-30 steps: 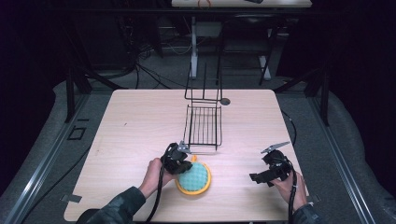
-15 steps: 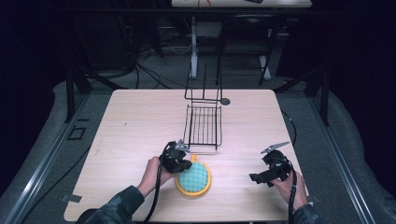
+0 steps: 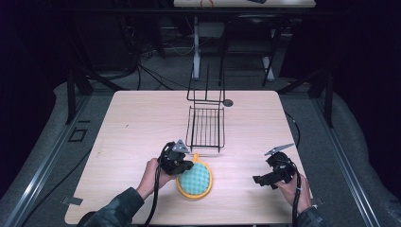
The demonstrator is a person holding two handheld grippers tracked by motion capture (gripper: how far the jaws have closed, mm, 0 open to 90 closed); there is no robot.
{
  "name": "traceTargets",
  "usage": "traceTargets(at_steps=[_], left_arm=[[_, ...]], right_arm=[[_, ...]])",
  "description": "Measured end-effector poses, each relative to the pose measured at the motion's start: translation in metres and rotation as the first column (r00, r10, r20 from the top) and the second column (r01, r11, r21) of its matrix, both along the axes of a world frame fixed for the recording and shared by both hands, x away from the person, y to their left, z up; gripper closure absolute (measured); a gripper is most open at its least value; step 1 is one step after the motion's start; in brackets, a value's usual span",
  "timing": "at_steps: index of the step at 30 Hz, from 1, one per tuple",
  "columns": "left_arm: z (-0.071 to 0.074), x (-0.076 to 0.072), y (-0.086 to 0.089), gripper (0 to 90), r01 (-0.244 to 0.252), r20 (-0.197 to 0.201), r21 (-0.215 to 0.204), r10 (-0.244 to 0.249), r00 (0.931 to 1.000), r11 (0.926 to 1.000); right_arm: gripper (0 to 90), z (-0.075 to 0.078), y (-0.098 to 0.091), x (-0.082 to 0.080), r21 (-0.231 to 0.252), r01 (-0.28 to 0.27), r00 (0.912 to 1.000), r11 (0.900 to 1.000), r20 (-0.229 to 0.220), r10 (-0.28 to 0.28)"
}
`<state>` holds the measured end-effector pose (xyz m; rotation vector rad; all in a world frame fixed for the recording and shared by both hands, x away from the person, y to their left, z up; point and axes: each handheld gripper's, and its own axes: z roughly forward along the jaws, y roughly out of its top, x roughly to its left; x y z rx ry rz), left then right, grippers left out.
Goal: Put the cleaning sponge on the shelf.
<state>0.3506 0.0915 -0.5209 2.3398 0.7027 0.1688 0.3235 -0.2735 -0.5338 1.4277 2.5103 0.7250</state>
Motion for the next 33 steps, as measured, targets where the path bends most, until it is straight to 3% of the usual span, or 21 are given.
traceTargets(at_steps=[14,16,21,33], left_arm=[[0.023,-0.015,0.008,87.7,0.029,0.079,-0.037,-0.026,0.9966,0.9989],[0.025,-0.015,0.009,87.7,0.038,0.069,-0.034,-0.035,0.9970,0.9987],[0.030,-0.016,0.009,87.7,0.038,0.083,-0.044,-0.034,0.9960,0.9983],[0.047,-0.017,0.014,87.8,0.023,0.140,-0.072,-0.013,0.9901,0.9971]], right_arm=[[2.3,0.000,0.000,-0.001,0.021,0.007,0.9999,0.9998,0.012,-0.007],[2.3,0.001,0.000,-0.001,0.007,0.000,0.9999,1.0000,0.010,0.000],[2.8,0.003,0.001,-0.001,0.013,-0.006,0.9996,0.9999,0.029,0.005],[2.7,0.002,0.000,-0.001,0.017,-0.001,0.9996,0.9999,0.027,0.000]])
